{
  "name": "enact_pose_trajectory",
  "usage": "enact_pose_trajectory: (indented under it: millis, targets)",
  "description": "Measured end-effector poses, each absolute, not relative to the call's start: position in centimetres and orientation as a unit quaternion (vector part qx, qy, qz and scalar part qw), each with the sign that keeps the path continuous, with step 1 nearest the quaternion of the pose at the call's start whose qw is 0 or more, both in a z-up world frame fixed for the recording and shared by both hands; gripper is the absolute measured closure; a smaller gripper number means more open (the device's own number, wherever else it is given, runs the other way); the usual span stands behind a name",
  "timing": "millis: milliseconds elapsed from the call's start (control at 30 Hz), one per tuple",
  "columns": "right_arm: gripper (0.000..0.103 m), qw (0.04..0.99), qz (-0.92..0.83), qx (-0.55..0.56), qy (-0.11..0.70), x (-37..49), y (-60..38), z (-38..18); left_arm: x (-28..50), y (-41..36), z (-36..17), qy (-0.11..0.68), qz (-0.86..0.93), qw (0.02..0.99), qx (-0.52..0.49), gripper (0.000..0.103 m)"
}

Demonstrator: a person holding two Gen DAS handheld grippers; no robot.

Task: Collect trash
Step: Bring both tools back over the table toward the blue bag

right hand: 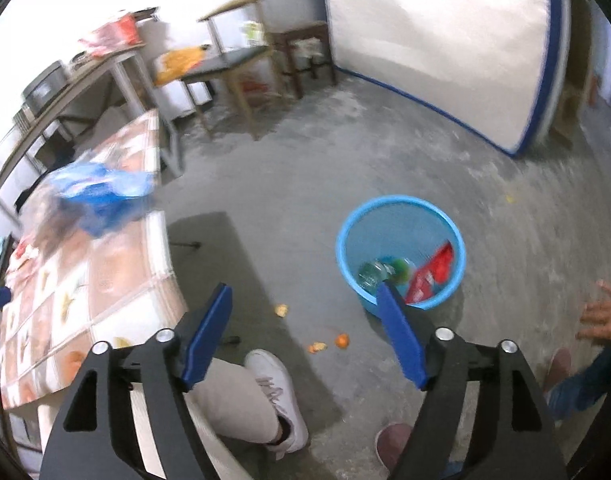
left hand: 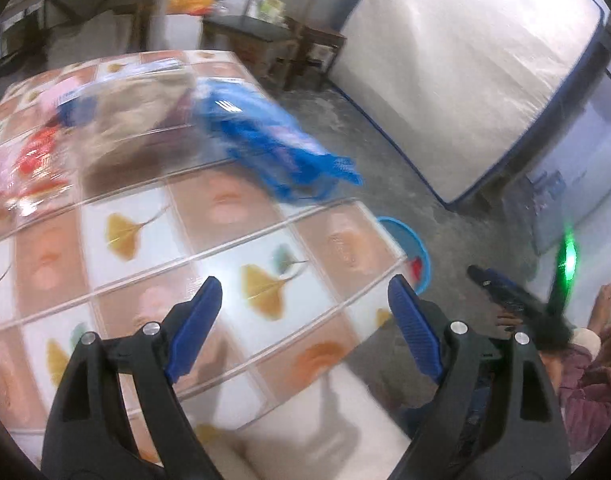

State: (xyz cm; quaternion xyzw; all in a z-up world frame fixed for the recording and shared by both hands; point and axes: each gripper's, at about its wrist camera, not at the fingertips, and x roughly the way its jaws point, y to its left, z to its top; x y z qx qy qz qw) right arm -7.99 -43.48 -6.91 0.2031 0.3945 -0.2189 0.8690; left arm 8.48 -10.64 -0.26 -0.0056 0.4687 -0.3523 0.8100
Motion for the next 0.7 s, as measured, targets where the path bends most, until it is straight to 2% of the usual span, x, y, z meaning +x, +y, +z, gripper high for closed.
enact_pose_trajectory:
  millis: [167, 333, 700]
  targets:
    - [0.013, 0.895, -0.18, 0.15, 0.381, -5.8, -38.5, -3.5, 9.2, -7.4, -0.6, 0.457, -0.316, 0.831, -0.017, 0.021]
    - [0.007, 0.905, -0.154, 0.11, 0.381, -3.4, -33.4, -1.8, 10.2, -4.2, -1.0, 0.455, -0.3, 0.837, -0.041, 0.019]
    - [0.007, 0.902, -0.113, 0.031, 0.415, 1.4, -24.3, -2.6, 12.1, 0.3, -2.0, 0.432, -0.268, 0.861, -0.03, 0.013]
